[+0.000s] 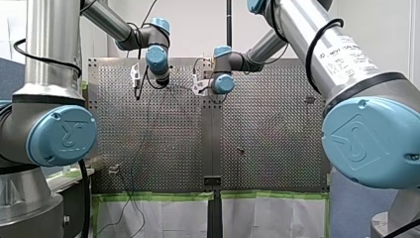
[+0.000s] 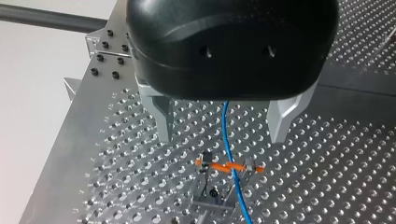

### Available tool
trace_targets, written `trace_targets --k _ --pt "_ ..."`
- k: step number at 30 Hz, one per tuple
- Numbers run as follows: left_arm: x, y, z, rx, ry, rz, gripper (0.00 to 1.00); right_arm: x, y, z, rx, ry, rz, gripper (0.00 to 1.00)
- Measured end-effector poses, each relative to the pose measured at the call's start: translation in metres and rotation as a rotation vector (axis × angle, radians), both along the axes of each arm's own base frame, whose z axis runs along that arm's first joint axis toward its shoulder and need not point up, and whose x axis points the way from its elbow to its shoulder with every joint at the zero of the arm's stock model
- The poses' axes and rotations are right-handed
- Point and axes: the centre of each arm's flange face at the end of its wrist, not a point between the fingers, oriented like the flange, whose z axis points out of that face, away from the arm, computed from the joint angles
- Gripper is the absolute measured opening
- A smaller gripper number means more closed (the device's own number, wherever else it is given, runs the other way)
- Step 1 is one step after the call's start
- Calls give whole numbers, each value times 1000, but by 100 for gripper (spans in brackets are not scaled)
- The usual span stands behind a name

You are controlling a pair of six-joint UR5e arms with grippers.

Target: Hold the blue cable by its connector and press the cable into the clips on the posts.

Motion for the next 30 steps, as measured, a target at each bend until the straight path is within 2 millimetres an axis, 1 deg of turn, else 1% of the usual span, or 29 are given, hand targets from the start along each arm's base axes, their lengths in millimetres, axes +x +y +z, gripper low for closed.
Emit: trace_targets --k 12,15,18,22,28,30 --pt "4 -20 4 7 -65 -108 100 1 2 0 1 2 3 0" --pt "7 -26 2 3 -80 -139 100 2 2 0 1 1 3 0" --pt "12 -32 -4 10 -85 -158 100 2 2 0 0 1 3 0" --pt "24 -34 -20 41 -87 -139 100 2 2 0 1 1 3 0" --pt "40 -28 -40 58 -79 -78 100 2 2 -1 0 4 3 0" --pt "43 -25 -42 60 -78 -62 100 2 2 0 -1 4 3 0"
